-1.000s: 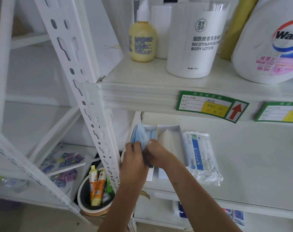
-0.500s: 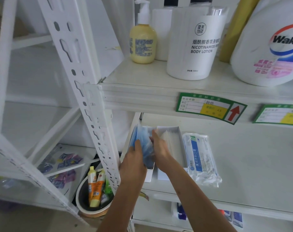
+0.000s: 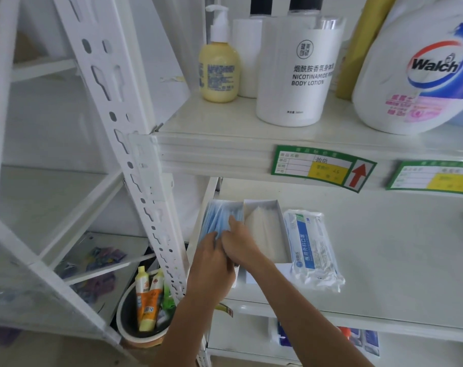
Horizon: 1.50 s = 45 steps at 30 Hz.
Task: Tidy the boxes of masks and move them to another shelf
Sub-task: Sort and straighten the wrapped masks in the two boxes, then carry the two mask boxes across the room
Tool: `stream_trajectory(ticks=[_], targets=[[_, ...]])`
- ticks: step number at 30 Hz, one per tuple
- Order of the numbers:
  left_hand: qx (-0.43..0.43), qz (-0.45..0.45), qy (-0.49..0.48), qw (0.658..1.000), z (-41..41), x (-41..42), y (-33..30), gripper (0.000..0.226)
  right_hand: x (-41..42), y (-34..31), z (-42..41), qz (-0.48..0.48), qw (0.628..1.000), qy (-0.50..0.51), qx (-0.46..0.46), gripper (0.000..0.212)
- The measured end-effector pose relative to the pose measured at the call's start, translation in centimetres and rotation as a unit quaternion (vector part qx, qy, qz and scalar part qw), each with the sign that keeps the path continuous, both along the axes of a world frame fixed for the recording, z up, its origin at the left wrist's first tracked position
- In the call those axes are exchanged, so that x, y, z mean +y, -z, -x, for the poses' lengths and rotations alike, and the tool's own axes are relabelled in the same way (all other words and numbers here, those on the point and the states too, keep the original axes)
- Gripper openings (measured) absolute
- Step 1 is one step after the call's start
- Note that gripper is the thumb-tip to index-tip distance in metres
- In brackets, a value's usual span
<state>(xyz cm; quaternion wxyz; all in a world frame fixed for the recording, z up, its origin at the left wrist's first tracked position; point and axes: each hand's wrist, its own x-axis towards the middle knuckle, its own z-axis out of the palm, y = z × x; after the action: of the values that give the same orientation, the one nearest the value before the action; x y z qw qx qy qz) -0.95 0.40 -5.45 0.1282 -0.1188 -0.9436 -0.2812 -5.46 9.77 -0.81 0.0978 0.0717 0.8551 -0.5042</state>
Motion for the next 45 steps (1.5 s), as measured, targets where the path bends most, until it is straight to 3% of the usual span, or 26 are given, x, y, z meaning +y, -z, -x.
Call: stream_trajectory(ticks=[3, 7, 9, 12, 14, 17, 20, 22, 24, 26, 32, 34, 37, 39, 41, 45], targets=[[0.052, -0.038, -0.020, 0.998, -0.7, -0.5, 0.1, 0.069, 1.0, 0.6, -1.4, 0.050, 0.989, 0.070, 0.116, 0.043], [-0.010, -0.133, -0.048, 0.990, -0.9, -0.4, -0.2, 0.059, 4.9, 1.3, -3.2, -0.038, 0.949, 0.180, 0.258, 0.046], [-0.041, -0.121, -0.091, 0.988, -0.3, 0.1, -0.8, 0.052, 7.1, 1.7, -3.5, -0.089, 0.946, 0.218, 0.221, 0.055], [-0.077, -0.021, -0.120, 0.990, 0.6, 0.4, -0.7, 0.049, 9.3, 2.3, -3.1, -0.079, 0.973, 0.206, 0.072, 0.060], [-0.094, 0.022, -0.119, 0.988, 0.6, 0.3, -0.2, 0.050, 9.6, 2.9, -3.0, -0.054, 0.982, 0.179, 0.024, 0.048], [-0.095, 0.061, -0.121, 0.986, 0.2, 0.2, -0.2, 0.055, 9.6, 3.9, -3.3, -0.018, 0.979, 0.199, 0.037, 0.033], [-0.160, -0.063, -0.101, 0.980, 0.2, 0.2, -1.7, 0.052, 9.9, 4.4, -3.4, 0.063, 0.975, 0.215, 0.004, 0.029], [-0.198, -0.185, -0.089, 0.958, 0.1, -0.3, -3.0, 0.061, 10.1, 4.7, -3.3, 0.095, 0.973, 0.210, -0.018, 0.029], [-0.206, -0.249, -0.095, 0.941, -0.2, -0.8, -3.6, 0.070, 10.2, 4.7, -3.0, 0.121, 0.970, 0.206, -0.034, 0.025], [-0.208, -0.258, -0.084, 0.940, -0.8, -0.9, -3.7, 0.064, 10.3, 4.7, -2.9, 0.159, 0.963, 0.209, -0.053, 0.030], [-0.146, -0.153, -0.131, 0.969, -1.5, -0.5, -1.9, 0.032, 10.6, 4.9, -4.3, 0.195, 0.958, 0.201, -0.060, 0.048], [-0.146, -0.163, -0.130, 0.967, -1.7, -0.3, -1.4, 0.032, 11.1, 4.8, -4.9, 0.207, 0.958, 0.189, -0.060, 0.045], [-0.153, -0.225, -0.138, 0.952, -2.6, 0.3, -0.7, 0.051, 11.9, 4.4, -5.7, 0.217, 0.957, 0.182, -0.056, 0.042], [-0.169, -0.270, -0.140, 0.937, -3.4, 0.6, -0.3, 0.061, 12.2, 4.5, -6.1, 0.212, 0.961, 0.171, -0.052, 0.042], [-0.205, -0.354, -0.143, 0.901, -3.8, 0.4, -0.1, 0.066, 12.3, 4.6, -6.6, 0.209, 0.961, 0.171, -0.052, 0.043], [-0.265, -0.467, -0.163, 0.828, -3.9, -1.1, 0.4, 0.045, 12.2, 5.2, -7.3, 0.231, 0.950, 0.204, -0.058, 0.049]])
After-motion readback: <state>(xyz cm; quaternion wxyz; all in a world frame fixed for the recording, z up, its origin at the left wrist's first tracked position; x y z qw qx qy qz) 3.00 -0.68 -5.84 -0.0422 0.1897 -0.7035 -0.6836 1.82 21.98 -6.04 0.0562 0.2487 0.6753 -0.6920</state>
